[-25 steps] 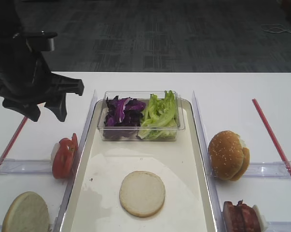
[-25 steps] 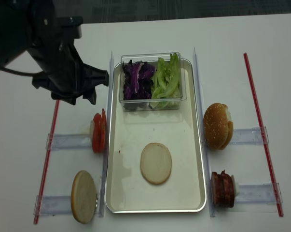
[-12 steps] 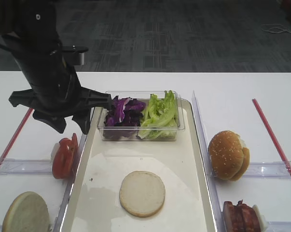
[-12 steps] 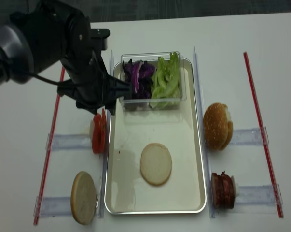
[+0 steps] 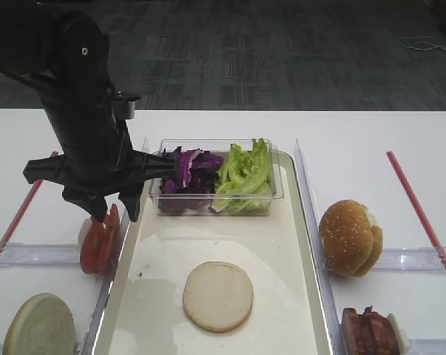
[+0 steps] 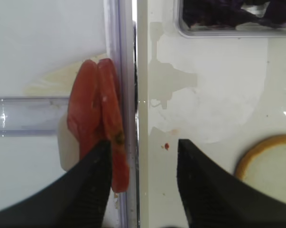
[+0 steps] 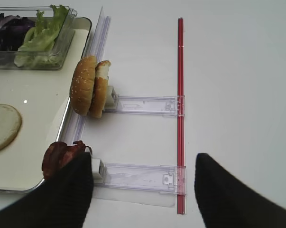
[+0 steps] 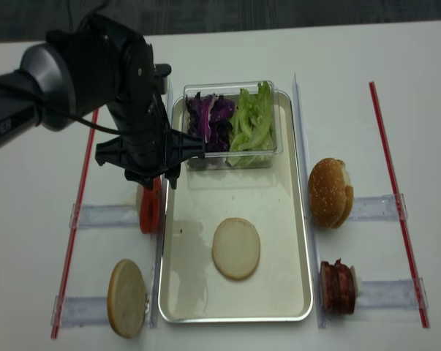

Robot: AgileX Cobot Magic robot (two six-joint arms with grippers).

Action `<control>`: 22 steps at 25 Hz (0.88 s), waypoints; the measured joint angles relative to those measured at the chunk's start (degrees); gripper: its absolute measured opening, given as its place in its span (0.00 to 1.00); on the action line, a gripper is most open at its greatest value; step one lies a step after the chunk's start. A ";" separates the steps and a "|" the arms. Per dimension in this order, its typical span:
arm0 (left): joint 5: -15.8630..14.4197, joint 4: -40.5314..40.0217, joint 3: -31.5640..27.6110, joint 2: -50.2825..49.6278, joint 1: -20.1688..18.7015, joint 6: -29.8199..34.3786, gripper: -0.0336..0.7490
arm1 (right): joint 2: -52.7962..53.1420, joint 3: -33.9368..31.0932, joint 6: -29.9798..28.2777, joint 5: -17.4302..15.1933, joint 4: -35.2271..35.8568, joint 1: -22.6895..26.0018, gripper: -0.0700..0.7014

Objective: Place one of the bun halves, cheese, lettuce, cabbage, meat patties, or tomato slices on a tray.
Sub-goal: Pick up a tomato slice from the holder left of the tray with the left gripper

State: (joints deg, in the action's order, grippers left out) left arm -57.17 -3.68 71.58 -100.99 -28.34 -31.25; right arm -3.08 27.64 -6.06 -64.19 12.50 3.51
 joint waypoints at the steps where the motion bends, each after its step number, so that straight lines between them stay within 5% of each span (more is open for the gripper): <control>1: 0.00 -0.43 0.00 -0.24 0.00 0.01 0.47 | 0.00 0.00 0.00 0.00 0.00 0.00 0.70; 22: 1.41 -2.84 0.04 -4.36 -0.13 -1.10 0.45 | 0.00 0.00 0.00 0.00 0.00 0.00 0.70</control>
State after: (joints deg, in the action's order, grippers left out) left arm -55.76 -6.52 71.62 -105.36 -28.47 -32.35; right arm -3.08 27.64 -6.06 -64.19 12.50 3.51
